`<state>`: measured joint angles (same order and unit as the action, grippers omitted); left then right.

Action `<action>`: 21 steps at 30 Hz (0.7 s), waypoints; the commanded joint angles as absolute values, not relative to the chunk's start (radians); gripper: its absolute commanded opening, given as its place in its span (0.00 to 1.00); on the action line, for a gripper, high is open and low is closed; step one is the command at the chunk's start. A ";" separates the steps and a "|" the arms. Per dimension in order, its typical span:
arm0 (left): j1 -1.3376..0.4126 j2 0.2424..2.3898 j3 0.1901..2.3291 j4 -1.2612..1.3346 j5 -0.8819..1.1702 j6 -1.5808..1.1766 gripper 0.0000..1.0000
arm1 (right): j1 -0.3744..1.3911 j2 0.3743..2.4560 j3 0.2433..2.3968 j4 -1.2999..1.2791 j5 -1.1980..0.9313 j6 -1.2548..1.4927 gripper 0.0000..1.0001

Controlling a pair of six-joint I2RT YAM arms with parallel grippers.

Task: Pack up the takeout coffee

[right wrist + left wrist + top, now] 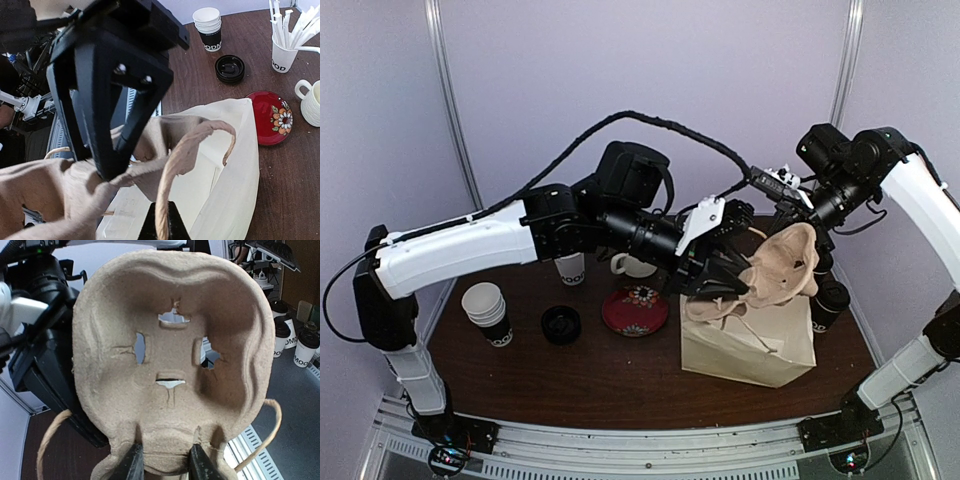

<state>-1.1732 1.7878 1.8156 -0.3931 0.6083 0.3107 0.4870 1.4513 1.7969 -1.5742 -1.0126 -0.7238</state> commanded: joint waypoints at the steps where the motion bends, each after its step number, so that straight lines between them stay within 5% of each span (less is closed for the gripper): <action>1: -1.171 1.837 1.872 -0.367 0.609 0.362 0.27 | 0.492 1.434 1.791 -1.565 -1.003 -0.744 0.00; 21: -1.174 1.811 1.916 -0.385 0.630 0.418 0.27 | 0.492 1.444 1.834 -1.571 -1.042 -0.742 0.00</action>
<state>-1.1732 1.8713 1.9160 -0.4557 0.6106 0.3912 0.4870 1.4487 1.8027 -1.5692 -1.0122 -0.7300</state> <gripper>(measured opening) 0.271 0.006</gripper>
